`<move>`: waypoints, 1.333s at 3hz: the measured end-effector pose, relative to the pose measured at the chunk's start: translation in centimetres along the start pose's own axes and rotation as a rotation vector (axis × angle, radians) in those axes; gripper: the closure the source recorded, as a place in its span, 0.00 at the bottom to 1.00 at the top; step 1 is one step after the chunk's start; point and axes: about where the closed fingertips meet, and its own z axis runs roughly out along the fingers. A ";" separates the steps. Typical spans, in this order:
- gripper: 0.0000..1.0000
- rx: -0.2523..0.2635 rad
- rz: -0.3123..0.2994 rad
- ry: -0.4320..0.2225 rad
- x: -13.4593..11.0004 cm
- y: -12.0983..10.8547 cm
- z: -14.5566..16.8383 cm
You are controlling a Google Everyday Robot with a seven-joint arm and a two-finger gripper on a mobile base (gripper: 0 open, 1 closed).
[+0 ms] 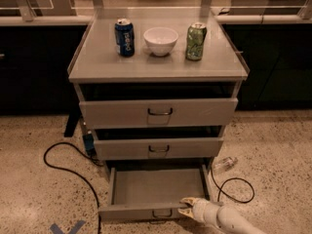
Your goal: Open bottom drawer
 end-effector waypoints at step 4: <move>1.00 0.044 0.056 -0.017 1.2 2.9 -3.1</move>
Offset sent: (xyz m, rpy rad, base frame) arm -0.0881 -0.0374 0.0018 0.0882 -0.0139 -0.1350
